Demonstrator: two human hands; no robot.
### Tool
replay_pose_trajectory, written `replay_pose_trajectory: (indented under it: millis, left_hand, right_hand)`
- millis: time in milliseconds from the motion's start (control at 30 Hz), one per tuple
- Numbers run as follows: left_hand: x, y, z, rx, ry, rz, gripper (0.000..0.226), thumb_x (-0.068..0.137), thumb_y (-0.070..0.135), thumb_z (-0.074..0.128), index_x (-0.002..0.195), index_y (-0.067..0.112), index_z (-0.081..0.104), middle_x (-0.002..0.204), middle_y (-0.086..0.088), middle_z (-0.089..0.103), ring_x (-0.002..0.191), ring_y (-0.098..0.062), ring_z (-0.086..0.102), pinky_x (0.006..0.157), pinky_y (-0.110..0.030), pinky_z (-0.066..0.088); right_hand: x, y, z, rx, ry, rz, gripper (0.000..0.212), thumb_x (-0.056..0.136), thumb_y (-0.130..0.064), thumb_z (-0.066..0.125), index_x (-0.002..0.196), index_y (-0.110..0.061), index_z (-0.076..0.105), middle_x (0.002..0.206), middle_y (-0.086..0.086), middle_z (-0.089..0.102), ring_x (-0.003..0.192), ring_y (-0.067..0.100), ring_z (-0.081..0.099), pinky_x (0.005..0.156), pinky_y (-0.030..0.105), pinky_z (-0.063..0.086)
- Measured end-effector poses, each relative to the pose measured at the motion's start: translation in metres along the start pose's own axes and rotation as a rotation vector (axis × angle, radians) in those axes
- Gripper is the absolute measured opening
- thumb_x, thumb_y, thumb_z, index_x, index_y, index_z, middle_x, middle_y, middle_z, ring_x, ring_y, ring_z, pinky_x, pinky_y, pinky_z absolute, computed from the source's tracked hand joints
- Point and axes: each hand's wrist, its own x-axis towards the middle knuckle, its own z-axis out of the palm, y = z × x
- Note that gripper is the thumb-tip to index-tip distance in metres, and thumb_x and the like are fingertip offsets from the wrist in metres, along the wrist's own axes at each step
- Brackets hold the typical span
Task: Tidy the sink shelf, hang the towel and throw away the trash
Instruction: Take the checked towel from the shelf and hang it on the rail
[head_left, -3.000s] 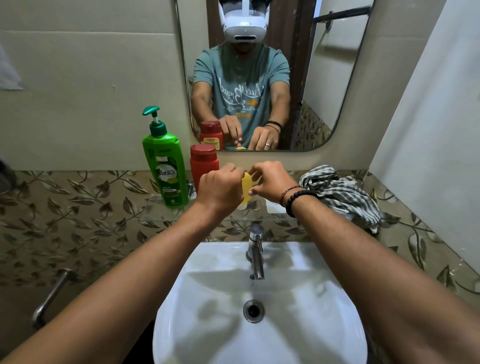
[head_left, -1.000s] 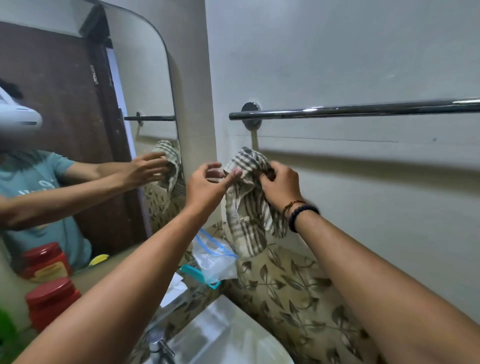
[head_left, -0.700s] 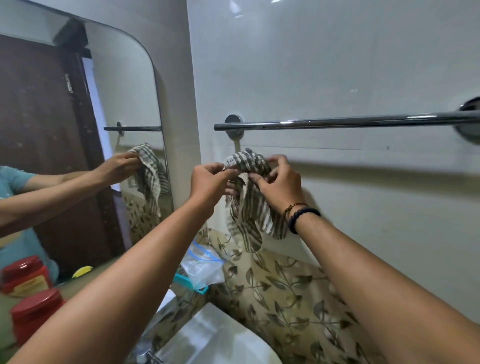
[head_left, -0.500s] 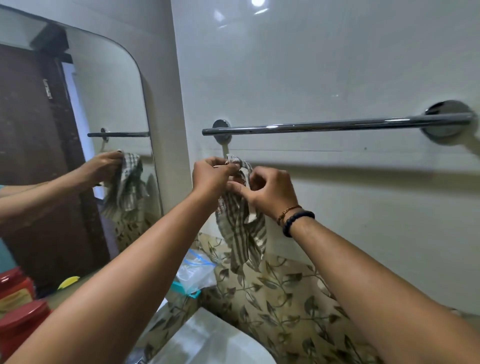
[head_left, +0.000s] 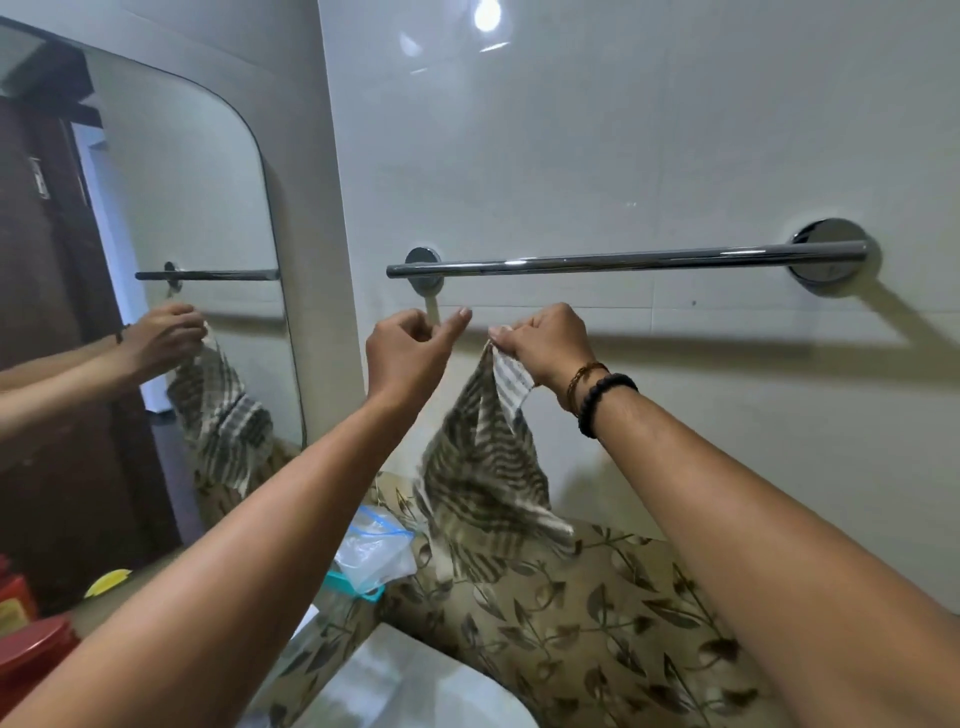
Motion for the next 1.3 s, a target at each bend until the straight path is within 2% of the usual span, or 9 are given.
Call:
replay_pose_trajectory:
  millis: [100,167,267,433,633,800,1033,1200,1300]
  left_hand:
    - [-0.017,0.004,0.001,-0.042,-0.179,0.106,0.063,0.066,0.071,0.074,0.063,0.009,0.061,0.056,-0.008,0.060,0.050,-0.026,0.052,0.050,-0.039,0.048]
    - [-0.026,0.004,0.003,0.041,-0.259,0.208,0.064,0.063,0.070,0.077,0.072,0.008,0.062,0.064,-0.015,0.064,0.055,-0.029,0.058,0.051,-0.045,0.052]
    - [-0.030,0.002,0.006,0.124,-0.306,0.211,0.059,0.060,0.058,0.086,0.091,0.014,0.062,0.079,-0.008,0.068,0.068,-0.018,0.066,0.054,-0.039,0.055]
    - [-0.023,-0.006,0.007,-0.013,-0.451,-0.005,0.013,0.075,0.007,0.078,0.086,0.010,0.071,0.080,-0.014,0.074,0.065,-0.020,0.070,0.055,-0.034,0.058]
    - [-0.005,-0.017,-0.008,0.113,-0.579,-0.193,0.014,0.077,0.006,0.076,0.089,0.000,0.072,0.078,-0.008,0.073,0.067,-0.019,0.070,0.052,-0.024,0.054]
    - [0.017,-0.021,-0.024,0.124,-0.379,-0.263,0.011,0.086,0.020,0.073,0.086,0.009,0.074,0.089,-0.016,0.076,0.074,-0.027,0.071,0.071,-0.041,0.058]
    - [0.051,0.021,-0.023,0.069,0.132,-0.165,0.022,0.082,0.025,0.069,0.069,0.009,0.074,0.067,-0.013,0.071,0.054,-0.018,0.059,0.055,-0.029,0.052]
    - [0.084,0.067,0.001,-0.315,0.062,-0.187,0.022,0.092,0.010,0.060,0.074,0.007,0.070,0.076,-0.017,0.077,0.060,-0.027,0.075,0.053,-0.034,0.061]
    - [0.100,0.090,0.013,-0.287,0.082,-0.084,0.014,0.084,0.016,0.064,0.081,0.014,0.077,0.084,-0.008,0.079,0.076,-0.025,0.077,0.074,-0.042,0.064]
  right_hand:
    - [0.005,-0.008,0.004,0.170,0.042,0.147,0.032,0.074,-0.013,0.077,0.046,-0.012,0.060,0.054,-0.001,0.060,0.059,0.022,0.063,0.064,0.049,0.063]
    - [0.004,-0.014,0.007,0.252,0.051,0.195,0.011,0.074,-0.009,0.073,0.072,-0.018,0.067,0.079,0.002,0.071,0.078,0.023,0.071,0.072,0.047,0.063]
    - [0.008,-0.020,0.005,0.405,0.084,0.258,0.030,0.078,-0.003,0.067,0.104,-0.018,0.061,0.099,0.008,0.068,0.085,0.024,0.070,0.074,0.041,0.062]
    - [0.007,-0.042,-0.005,0.679,0.030,0.234,0.021,0.088,0.002,0.058,0.083,-0.011,0.074,0.076,0.006,0.069,0.068,0.019,0.067,0.057,0.028,0.059]
    - [0.006,-0.067,-0.027,0.802,0.155,0.069,0.018,0.074,0.005,0.065,0.082,-0.007,0.076,0.080,0.011,0.075,0.073,0.024,0.073,0.063,0.031,0.060]
    - [0.012,-0.075,-0.053,0.739,0.321,-0.034,0.026,0.059,0.007,0.065,0.078,-0.008,0.076,0.075,0.014,0.075,0.075,0.031,0.072,0.074,0.049,0.062]
    - [0.014,-0.071,-0.071,0.477,0.468,-0.208,0.033,0.061,0.005,0.068,0.089,-0.013,0.072,0.076,0.001,0.078,0.076,0.014,0.075,0.075,0.039,0.063]
    - [0.020,-0.068,-0.088,0.306,0.478,-0.303,0.039,0.067,-0.003,0.069,0.104,-0.012,0.069,0.090,0.001,0.077,0.083,0.005,0.073,0.078,0.026,0.061]
    - [0.027,-0.069,-0.102,0.183,0.433,-0.316,0.047,0.068,-0.012,0.071,0.114,-0.014,0.066,0.104,0.005,0.075,0.096,0.008,0.070,0.087,0.027,0.058]
